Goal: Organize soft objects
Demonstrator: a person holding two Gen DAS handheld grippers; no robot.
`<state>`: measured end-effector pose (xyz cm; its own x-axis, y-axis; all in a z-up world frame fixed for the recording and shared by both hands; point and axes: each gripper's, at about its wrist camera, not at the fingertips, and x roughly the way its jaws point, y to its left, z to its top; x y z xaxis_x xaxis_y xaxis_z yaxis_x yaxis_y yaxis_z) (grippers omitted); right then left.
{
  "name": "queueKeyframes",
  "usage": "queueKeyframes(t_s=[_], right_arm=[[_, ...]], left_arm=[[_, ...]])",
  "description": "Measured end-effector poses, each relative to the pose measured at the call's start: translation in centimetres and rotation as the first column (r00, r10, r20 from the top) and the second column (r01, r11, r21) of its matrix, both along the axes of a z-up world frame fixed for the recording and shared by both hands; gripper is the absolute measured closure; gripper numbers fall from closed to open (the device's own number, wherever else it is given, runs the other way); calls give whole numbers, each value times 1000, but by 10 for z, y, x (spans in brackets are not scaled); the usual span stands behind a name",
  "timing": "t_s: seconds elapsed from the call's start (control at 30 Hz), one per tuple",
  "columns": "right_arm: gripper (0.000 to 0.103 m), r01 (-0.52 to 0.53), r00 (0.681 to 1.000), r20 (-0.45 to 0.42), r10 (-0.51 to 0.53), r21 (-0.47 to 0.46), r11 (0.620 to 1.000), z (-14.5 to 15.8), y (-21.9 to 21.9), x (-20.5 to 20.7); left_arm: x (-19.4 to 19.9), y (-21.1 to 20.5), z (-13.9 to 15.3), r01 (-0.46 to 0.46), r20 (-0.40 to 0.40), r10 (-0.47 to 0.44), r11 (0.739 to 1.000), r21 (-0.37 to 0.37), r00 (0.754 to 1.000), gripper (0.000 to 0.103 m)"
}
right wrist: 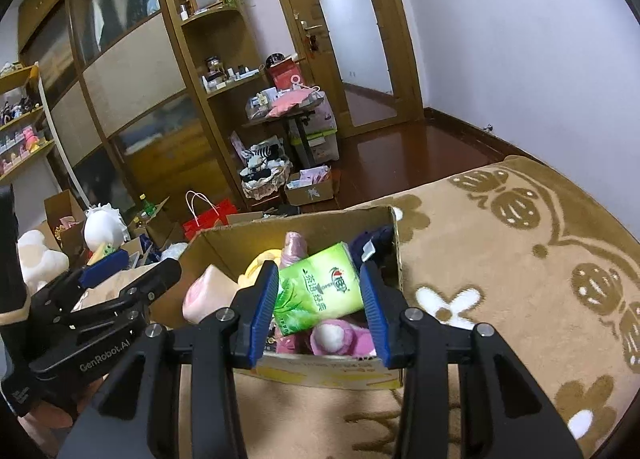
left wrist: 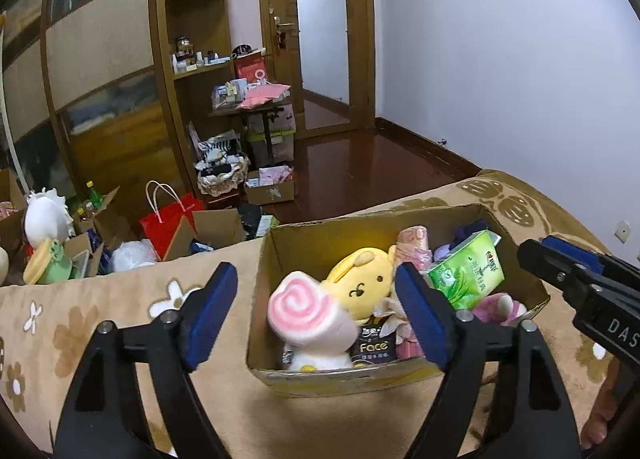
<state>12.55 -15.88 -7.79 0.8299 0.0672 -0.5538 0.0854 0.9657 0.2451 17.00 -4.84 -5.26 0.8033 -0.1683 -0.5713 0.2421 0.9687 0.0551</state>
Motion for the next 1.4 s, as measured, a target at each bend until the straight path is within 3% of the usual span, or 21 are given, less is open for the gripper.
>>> queueKeyframes(t_s=[0.07, 0.17, 0.27, 0.33, 0.43, 0.7, 0.93, 1.17, 1.4], right_arm=[[57, -1, 1000, -11, 1, 0, 1000, 1, 0, -2], [38, 6, 1000, -11, -6, -16, 1000, 6, -1, -9], [25, 14, 1000, 5, -14, -38, 999, 16, -1, -20], [11, 16, 1000, 4, -16, -51, 999, 22, -1, -26], [0, 16, 1000, 28, -14, -76, 997, 36, 2, -41], [0, 23, 996, 88, -11, -142, 990, 71, 10, -81], [0, 15, 996, 92, -1, -162, 987, 83, 14, -116], [0, 18, 994, 106, 1, -173, 985, 89, 18, -148], [0, 18, 992, 123, 3, -168, 986, 91, 23, -175]], left_arm=[[-1, 1, 2, -12, -12, 12, 1000, 19, 1000, 18], [-6, 7, 8, -31, -13, 31, 999, 35, 999, 10], [-16, 14, 19, -52, -5, 52, 998, 35, 999, 8], [-24, 21, 28, -61, -2, 61, 998, 16, 998, 6], [-39, 30, 43, -73, 16, 73, 997, -9, 997, 3], [-97, 48, 90, -92, 111, 93, 996, -22, 989, 1], [-141, 63, 113, -98, 157, 99, 995, -17, 983, 1], [-176, 68, 120, -103, 179, 103, 995, -9, 978, 1], [-207, 68, 108, -101, 204, 95, 995, 20, 974, 1]])
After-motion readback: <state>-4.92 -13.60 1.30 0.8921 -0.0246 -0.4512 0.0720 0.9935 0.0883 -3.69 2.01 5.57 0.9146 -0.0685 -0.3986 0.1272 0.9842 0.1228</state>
